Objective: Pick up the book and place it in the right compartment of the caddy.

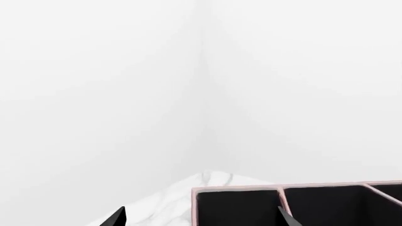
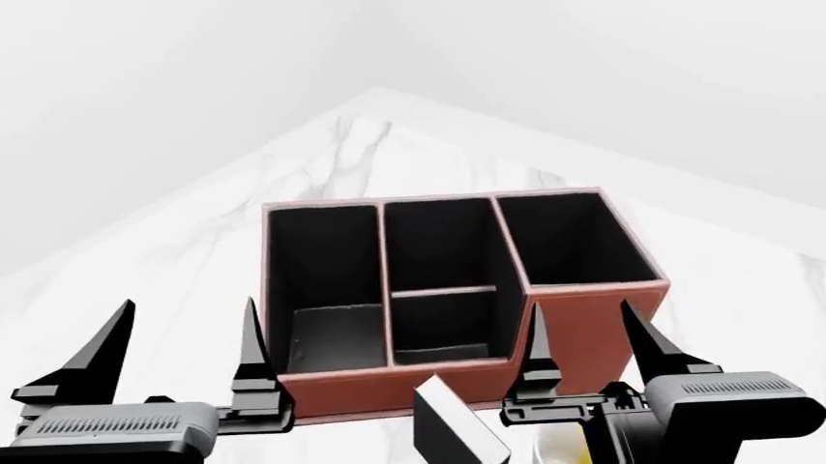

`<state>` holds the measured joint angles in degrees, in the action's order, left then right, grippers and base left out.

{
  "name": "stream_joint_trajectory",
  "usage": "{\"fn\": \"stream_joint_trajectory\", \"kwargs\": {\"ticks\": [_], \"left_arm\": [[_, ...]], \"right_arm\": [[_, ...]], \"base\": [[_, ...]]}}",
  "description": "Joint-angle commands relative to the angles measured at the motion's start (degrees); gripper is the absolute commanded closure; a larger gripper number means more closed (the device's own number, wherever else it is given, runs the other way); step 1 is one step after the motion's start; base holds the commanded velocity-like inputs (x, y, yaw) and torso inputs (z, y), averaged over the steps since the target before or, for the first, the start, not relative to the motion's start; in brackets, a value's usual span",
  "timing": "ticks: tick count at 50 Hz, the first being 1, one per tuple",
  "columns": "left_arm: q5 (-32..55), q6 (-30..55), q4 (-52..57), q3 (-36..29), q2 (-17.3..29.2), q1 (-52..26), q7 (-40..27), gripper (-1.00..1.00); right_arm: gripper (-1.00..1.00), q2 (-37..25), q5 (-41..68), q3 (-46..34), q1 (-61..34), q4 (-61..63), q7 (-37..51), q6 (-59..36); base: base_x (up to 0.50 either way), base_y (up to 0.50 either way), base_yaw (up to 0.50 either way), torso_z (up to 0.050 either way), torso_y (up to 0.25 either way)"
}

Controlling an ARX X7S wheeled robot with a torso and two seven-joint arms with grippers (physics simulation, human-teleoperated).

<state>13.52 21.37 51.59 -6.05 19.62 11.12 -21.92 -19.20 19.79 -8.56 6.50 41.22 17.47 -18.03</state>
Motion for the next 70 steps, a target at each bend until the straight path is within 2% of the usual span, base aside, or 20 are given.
{"fn": "stream_joint_trajectory", "kwargs": {"ticks": [1,26,36,44,70], "left_arm": [[0.21,-0.17,-0.06,-0.22,0.32,-0.01,-0.36,-1.0],[0.67,-0.39,-0.23,-0.68,1.0,-0.2,-1.11,-1.0],[0.83,-0.21,-0.5,-0.98,1.25,-0.56,-1.36,-1.0],[0.95,-0.09,-0.65,-1.35,1.4,-0.75,-1.53,-1.0],[1.3,0.04,-0.73,-1.95,1.98,-1.01,-2.3,-1.0]], "right_arm": [[-1.0,-0.21,0.38,-0.08,0.03,0.09,0.31,-0.12],[-1.0,-0.71,0.43,-0.85,0.24,-0.15,0.36,0.61],[-1.0,-5.94,9.04,-1.51,-1.49,2.86,-5.45,-5.82],[-1.0,-9.15,11.69,-2.78,-0.97,4.18,-8.11,-8.66],[-1.0,-11.24,15.33,-4.13,-1.46,4.08,-10.49,-10.78]], "base": [[0.0,0.0,0.0,0.0,0.0],[-0.05,-0.04,0.0,0.0,0.0],[0.0,0.0,0.0,0.0,0.0],[0.0,0.0,0.0,0.0,0.0],[0.0,0.0,0.0,0.0,0.0]]}}
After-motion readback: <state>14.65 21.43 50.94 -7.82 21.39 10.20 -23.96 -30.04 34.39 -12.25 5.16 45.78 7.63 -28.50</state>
